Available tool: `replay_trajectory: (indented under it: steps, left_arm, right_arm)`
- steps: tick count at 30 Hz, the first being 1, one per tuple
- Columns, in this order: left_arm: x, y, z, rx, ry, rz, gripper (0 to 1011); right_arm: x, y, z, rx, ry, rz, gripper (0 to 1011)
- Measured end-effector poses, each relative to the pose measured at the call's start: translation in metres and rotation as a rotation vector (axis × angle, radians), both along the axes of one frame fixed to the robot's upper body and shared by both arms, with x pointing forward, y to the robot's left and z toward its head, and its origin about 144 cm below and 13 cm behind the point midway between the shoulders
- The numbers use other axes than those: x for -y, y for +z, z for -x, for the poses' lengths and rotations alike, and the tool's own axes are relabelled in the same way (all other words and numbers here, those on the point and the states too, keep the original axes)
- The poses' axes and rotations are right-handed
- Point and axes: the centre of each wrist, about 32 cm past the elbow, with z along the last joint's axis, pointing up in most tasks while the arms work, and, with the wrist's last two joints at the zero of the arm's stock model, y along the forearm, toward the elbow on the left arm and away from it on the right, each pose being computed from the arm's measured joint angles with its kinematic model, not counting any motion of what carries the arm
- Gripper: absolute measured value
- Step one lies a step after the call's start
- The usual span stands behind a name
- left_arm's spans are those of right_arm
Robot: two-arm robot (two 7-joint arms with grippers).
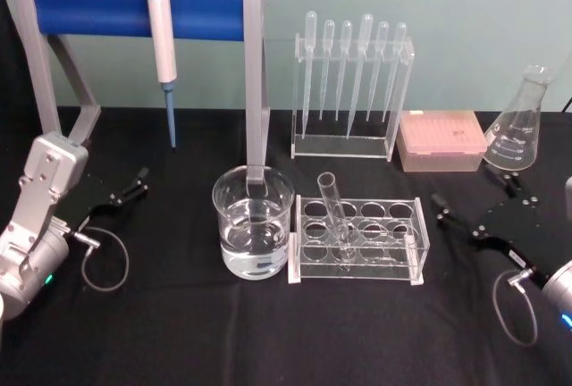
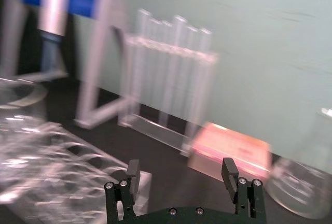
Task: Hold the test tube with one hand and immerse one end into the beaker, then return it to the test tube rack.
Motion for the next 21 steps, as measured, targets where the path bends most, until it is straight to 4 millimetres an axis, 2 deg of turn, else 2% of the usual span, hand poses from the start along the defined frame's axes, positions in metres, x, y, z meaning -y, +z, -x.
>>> replay_trajectory:
  steps: [9,15,21]
  left_arm:
    - [0.0,0.0,0.0,0.0,0.0,0.0,1000]
    - [0.0,0.0,0.0,0.0,0.0,0.0,1000]
    - [0.0,0.0,0.0,0.0,0.0,0.0,1000]
  right_arm:
    - [-0.012,-0.021,-0.021,0.021,-0.195,0.033,1002]
    - [-0.022,-0.03,-0.034,0.013,-0.214,0.05,1002]
    - [-0.026,-0.034,-0.036,-0.001,-0.212,0.049,1002]
